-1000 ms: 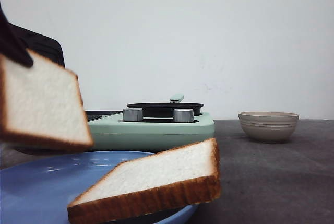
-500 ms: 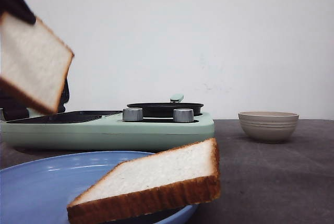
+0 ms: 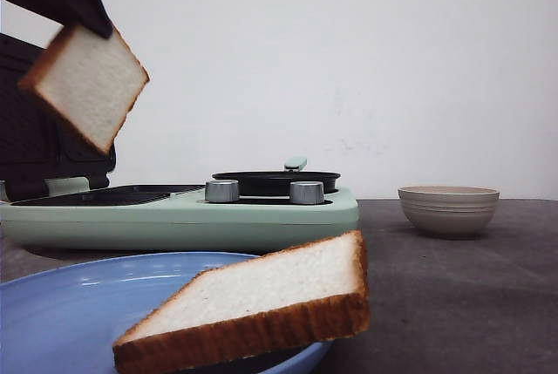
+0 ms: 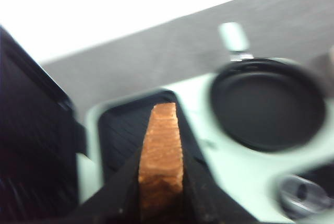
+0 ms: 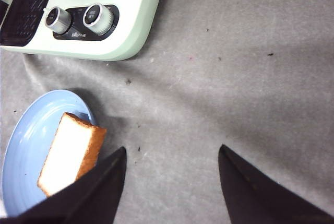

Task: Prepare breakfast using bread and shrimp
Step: 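Lift the bread slice with the left gripper over the sandwich maker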

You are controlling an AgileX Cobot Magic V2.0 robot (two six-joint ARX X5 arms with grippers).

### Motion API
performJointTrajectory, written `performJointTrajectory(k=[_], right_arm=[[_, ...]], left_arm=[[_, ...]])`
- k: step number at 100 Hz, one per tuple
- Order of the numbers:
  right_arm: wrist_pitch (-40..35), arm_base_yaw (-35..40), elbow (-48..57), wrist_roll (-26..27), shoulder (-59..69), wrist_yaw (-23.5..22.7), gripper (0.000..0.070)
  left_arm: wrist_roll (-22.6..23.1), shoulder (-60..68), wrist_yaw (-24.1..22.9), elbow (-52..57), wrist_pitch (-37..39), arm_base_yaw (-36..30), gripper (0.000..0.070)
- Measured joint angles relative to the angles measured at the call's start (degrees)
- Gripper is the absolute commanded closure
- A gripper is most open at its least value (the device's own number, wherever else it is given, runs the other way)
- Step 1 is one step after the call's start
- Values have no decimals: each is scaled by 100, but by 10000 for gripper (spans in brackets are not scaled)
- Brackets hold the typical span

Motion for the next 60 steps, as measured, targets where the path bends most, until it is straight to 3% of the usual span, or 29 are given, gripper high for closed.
performJointTrajectory(k=[13, 36, 49, 60], right_arm=[[0, 0, 0, -2, 0, 0, 353], [0, 0, 0, -7, 0, 0, 353], [0, 0, 0, -48, 0, 0, 353], [0, 0, 0, -66, 0, 0, 353]], left_arm=[[640, 664, -343, 203, 723, 2, 696], [1950, 1751, -402, 417, 2258, 2, 696], [2658, 2227, -592, 601, 2376, 4, 696], [2949, 2577, -811, 782, 2352, 15, 696]])
